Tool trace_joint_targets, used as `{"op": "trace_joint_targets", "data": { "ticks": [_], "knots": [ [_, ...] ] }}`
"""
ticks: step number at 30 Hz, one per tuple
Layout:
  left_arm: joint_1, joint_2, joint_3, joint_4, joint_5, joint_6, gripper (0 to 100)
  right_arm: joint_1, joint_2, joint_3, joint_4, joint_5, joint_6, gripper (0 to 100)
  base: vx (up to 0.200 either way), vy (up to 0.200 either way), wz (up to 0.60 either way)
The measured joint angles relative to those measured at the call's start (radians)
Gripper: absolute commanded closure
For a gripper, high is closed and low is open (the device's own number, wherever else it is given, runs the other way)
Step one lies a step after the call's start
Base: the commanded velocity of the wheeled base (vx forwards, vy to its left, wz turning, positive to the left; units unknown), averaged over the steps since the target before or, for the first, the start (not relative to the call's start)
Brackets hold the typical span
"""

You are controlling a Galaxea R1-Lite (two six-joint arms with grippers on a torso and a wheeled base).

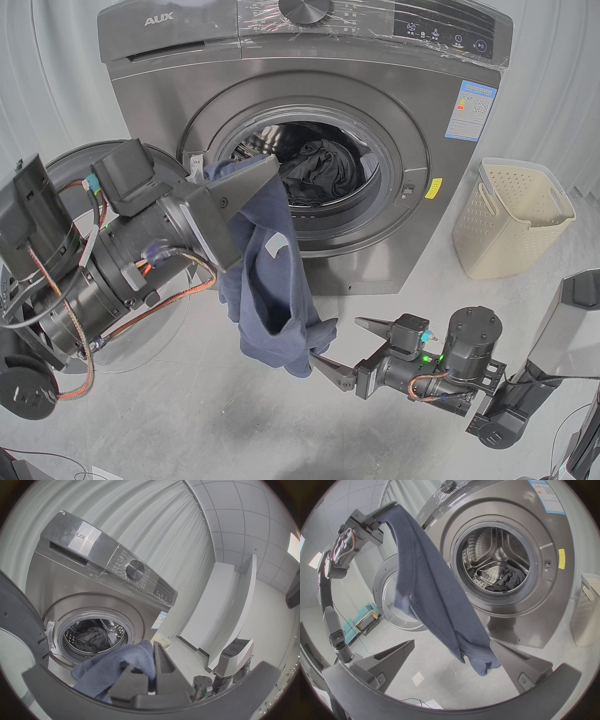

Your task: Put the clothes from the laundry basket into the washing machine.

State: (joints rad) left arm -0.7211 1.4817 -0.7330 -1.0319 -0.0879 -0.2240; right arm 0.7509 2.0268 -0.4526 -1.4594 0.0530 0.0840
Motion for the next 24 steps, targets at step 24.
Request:
{"op": "trace_joint_targets", "data": {
  "ticks": [24],
  "knots": [
    [-0.037,-0.043,0.031,0.01,0.001,0.003,100,-0.045,0.16,-0.265,0.021,0.05,-0.053,0,0.0,0.0,0.0]
  ]
}}
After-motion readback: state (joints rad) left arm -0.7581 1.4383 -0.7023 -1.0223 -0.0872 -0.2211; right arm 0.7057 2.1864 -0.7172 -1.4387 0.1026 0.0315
